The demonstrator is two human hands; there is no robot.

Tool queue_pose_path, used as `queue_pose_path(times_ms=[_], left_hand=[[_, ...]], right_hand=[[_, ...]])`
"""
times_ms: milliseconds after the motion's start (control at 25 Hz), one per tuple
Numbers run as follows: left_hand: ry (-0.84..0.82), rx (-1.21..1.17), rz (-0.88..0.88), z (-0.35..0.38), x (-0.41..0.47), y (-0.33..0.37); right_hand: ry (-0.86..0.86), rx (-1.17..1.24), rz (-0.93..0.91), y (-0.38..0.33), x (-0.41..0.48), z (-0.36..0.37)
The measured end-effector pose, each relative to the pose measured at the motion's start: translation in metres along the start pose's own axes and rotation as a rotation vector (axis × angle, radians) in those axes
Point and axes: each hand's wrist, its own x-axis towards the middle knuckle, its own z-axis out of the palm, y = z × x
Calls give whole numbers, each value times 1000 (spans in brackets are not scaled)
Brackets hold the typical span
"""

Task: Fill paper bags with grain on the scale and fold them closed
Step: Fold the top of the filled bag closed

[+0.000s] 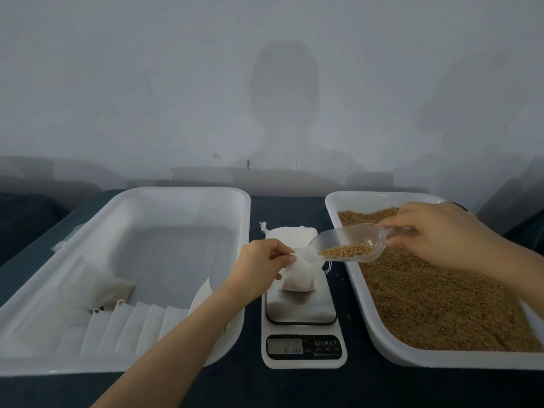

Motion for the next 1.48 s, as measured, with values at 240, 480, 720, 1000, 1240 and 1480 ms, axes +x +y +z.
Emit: queue_pose_path(times_ms=[240,480,720,1000,1240,1480], left_hand=[[4,14,10,1,2,-3],[-2,24,14,1,3,-5],[-7,21,10,1,3,-5],[-9,38,16,1,4,-7],[-3,38,16,1,5,-7],[10,31,23,1,3,-7]], right_hand=[[41,-207,-86,-11,15,-8],[42,-259,-134,-15,21,-13],[39,-292,-139,-14,24,-13],[42,-286,-134,-18,24,-14],[27,-282,-123,-18,22,-13],[2,-212,-70,-13,17,-7]])
